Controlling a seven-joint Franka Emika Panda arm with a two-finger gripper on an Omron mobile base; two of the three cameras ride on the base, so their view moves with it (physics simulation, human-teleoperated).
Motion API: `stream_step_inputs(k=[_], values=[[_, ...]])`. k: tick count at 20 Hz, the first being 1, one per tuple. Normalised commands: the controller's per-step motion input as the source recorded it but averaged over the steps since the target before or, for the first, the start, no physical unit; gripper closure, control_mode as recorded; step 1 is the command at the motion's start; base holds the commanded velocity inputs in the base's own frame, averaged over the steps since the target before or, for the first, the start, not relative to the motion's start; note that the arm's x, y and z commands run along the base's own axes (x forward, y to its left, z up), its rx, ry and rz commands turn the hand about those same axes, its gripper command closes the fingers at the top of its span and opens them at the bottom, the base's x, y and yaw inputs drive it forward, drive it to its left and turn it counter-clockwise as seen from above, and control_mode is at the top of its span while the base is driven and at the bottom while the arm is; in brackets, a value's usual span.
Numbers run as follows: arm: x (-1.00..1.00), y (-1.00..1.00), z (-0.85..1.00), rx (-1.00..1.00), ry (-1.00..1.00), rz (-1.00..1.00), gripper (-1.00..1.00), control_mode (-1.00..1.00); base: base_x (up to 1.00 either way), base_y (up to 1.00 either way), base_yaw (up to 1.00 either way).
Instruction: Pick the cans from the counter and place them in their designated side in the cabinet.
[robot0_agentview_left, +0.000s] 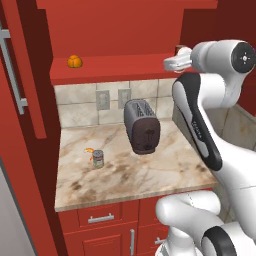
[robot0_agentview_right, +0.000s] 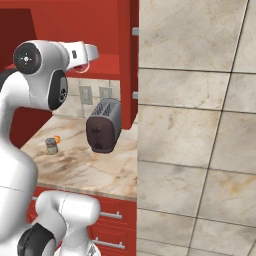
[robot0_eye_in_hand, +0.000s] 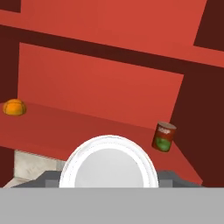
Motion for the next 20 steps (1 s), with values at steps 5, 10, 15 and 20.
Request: stream_step_inputs(k=[5, 10, 15, 20], values=[[0.24, -0.12, 0.0, 0.0, 0.01, 0.0, 1.0, -1.0, 0.0, 0.0, 0.0], [0.24, -0.07, 0.0, 0.0, 0.0, 0.0, 1.0, -1.0, 0.0, 0.0, 0.0], [0.25, -0.04, 0.0, -0.01, 0.01, 0.0, 1.0, -1.0, 0.0, 0.0, 0.0], [0.22, -0.09, 0.0, -0.02, 0.02, -0.01, 1.0, -1.0, 0.0, 0.0, 0.0]])
